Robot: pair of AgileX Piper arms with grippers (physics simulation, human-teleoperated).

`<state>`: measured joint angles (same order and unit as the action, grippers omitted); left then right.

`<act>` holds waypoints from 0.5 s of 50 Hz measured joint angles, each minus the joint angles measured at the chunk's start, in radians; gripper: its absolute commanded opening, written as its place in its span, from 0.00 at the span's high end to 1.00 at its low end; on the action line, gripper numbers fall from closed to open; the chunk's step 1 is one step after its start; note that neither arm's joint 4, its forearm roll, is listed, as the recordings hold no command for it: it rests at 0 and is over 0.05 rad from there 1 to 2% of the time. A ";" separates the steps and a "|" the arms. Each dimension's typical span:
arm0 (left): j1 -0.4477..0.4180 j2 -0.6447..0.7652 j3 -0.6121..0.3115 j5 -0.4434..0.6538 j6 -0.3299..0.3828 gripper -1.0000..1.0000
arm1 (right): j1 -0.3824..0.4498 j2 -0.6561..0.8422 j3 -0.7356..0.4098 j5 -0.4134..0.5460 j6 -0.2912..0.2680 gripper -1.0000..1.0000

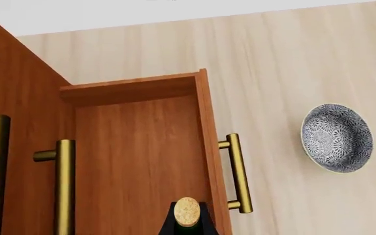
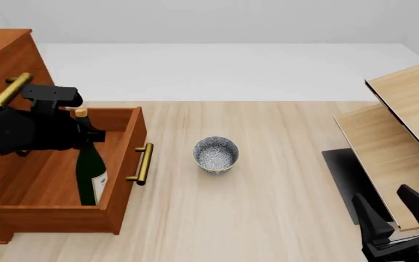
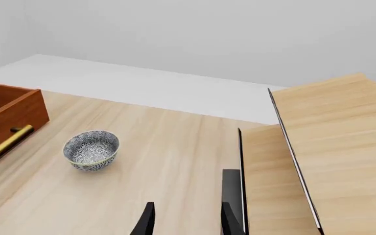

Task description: Put the wine bottle in the bottom drawer of the cabinet.

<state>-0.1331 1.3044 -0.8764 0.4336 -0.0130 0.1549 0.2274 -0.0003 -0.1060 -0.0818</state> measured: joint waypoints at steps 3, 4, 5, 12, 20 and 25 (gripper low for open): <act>0.004 0.006 -0.002 -0.007 0.000 1.00 | 0.000 -0.002 0.000 0.002 0.000 0.00; 0.005 0.008 -0.002 -0.010 0.000 1.00 | 0.000 -0.003 0.000 0.003 0.000 0.00; 0.006 0.010 -0.002 -0.012 0.000 1.00 | 0.000 -0.004 0.000 0.003 0.000 0.00; 0.012 0.029 -0.010 -0.031 0.000 1.00 | 0.001 -0.007 0.000 0.006 0.000 0.00; 0.013 0.057 -0.021 -0.055 -0.006 1.00 | 0.001 -0.008 0.000 0.007 0.000 0.00; 0.009 0.078 -0.028 -0.076 -0.009 1.00 | 0.001 -0.008 0.000 0.007 -0.001 0.00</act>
<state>-0.1241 1.3823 -0.9048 0.3580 -0.0225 0.1560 0.2192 -0.0003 -0.0990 -0.0823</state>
